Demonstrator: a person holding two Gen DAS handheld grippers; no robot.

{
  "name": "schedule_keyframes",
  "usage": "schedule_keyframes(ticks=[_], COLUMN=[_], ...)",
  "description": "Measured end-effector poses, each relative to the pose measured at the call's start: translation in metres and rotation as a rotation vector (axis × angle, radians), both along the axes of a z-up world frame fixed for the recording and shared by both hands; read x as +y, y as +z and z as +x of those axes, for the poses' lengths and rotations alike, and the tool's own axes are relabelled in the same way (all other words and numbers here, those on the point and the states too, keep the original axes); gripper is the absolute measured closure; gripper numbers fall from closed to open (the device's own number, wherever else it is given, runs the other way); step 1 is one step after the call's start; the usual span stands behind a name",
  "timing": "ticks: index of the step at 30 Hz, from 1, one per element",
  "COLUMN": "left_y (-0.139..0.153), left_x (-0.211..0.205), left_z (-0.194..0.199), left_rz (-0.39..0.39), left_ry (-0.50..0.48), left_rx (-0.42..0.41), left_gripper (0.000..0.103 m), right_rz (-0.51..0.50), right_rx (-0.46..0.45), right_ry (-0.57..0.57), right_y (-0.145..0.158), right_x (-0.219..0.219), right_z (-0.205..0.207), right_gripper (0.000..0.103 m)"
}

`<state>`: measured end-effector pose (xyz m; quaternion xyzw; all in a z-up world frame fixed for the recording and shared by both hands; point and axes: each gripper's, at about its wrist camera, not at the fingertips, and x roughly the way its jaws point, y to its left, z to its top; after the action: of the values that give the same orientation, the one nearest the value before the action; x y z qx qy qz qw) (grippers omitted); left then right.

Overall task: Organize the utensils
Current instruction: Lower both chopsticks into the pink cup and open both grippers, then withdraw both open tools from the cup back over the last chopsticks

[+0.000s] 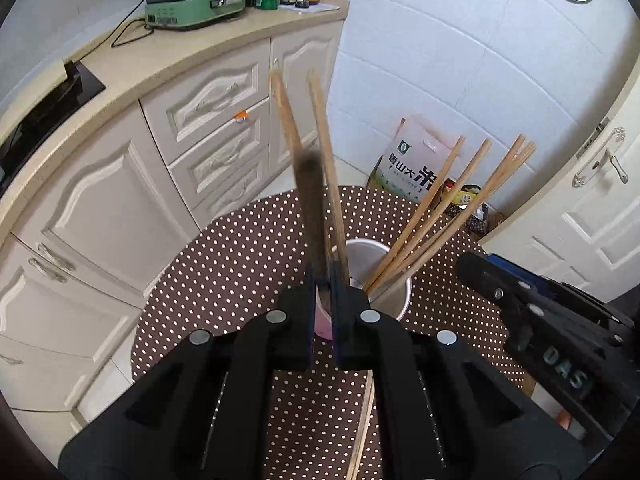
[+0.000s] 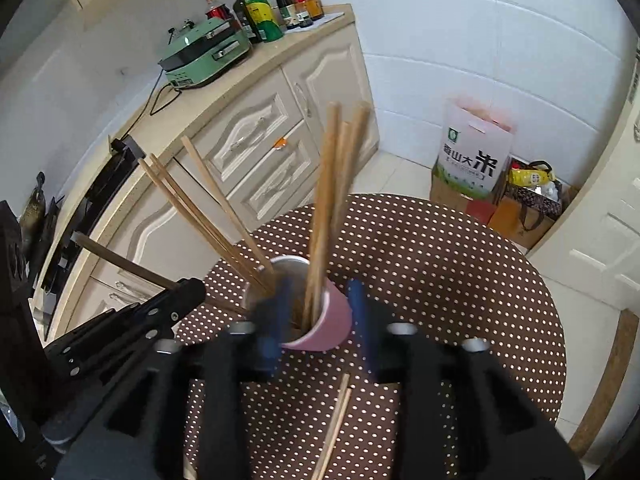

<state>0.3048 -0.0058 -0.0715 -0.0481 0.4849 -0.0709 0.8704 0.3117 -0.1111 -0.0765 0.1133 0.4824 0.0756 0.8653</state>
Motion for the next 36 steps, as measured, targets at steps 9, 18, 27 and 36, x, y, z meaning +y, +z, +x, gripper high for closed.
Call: schedule_keyframes(ticks=[9,18,27,36], left_y=[-0.008,-0.024,-0.037,-0.063], left_x=[0.004,0.012,0.013,0.017], left_z=[-0.015,-0.029,-0.041,-0.054], left_rz=[0.037,0.053,0.049,0.09], left_ry=[0.007,0.023,0.025,0.032], left_rx=[-0.009,0.045,0.08,0.134], left_gripper=[0.042,0.042,0.042,0.041], right_rz=[-0.018,-0.066,-0.098,-0.136], right_rx=[0.045,0.097,0.176,0.277], right_ry=[-0.051,-0.114,-0.153,-0.145], right_y=[-0.016,-0.034,-0.058,-0.092], right_x=[-0.019,-0.041,-0.055,-0.053], right_z=[-0.012,-0.03,-0.044,-0.059], right_gripper=[0.039,0.023,0.017,0.017])
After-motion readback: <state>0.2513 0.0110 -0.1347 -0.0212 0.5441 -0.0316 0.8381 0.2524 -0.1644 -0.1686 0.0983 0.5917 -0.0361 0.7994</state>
